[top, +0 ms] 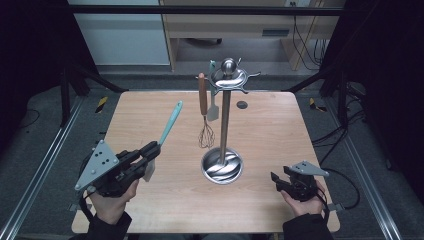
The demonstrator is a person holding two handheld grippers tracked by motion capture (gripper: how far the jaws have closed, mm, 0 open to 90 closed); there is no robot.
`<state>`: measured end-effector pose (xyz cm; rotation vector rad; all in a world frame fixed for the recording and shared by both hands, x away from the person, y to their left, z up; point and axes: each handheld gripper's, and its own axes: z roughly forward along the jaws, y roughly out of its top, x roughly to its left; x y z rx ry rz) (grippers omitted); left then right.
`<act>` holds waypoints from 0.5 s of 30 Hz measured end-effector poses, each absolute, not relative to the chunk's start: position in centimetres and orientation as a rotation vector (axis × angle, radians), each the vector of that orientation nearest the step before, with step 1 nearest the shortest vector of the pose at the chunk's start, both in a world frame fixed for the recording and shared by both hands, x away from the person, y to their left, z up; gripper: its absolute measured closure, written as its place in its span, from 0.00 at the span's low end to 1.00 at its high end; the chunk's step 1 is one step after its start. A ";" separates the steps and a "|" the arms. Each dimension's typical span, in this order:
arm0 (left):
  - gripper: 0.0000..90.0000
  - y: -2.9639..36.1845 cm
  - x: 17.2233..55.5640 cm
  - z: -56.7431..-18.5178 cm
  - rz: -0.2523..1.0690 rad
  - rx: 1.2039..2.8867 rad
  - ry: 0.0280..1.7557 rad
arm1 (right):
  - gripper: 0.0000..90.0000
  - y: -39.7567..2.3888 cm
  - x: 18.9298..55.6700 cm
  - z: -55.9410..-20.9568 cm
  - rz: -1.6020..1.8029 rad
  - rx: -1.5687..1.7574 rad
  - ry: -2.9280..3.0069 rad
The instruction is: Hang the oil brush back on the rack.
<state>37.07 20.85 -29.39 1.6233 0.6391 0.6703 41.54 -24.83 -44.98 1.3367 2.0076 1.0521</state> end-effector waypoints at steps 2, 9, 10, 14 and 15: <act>0.92 20.5 37.1 -29.1 0.669 1.618 0.631 | 0.51 -24.8 41.5 -44.9 1.056 1.343 2.009; 0.92 19.4 37.3 -28.2 0.663 1.603 0.605 | 0.51 -24.8 41.5 -45.0 1.055 1.346 2.008; 0.92 19.3 37.3 -28.1 0.665 1.601 0.603 | 0.51 -24.8 41.5 -44.9 1.058 1.352 2.008; 0.92 18.8 37.3 -27.6 0.670 1.596 0.589 | 0.51 -24.8 41.5 -45.0 1.051 1.344 2.008; 0.92 18.7 37.3 -27.5 0.671 1.596 0.587 | 0.51 -24.8 41.5 -44.9 1.055 1.349 2.010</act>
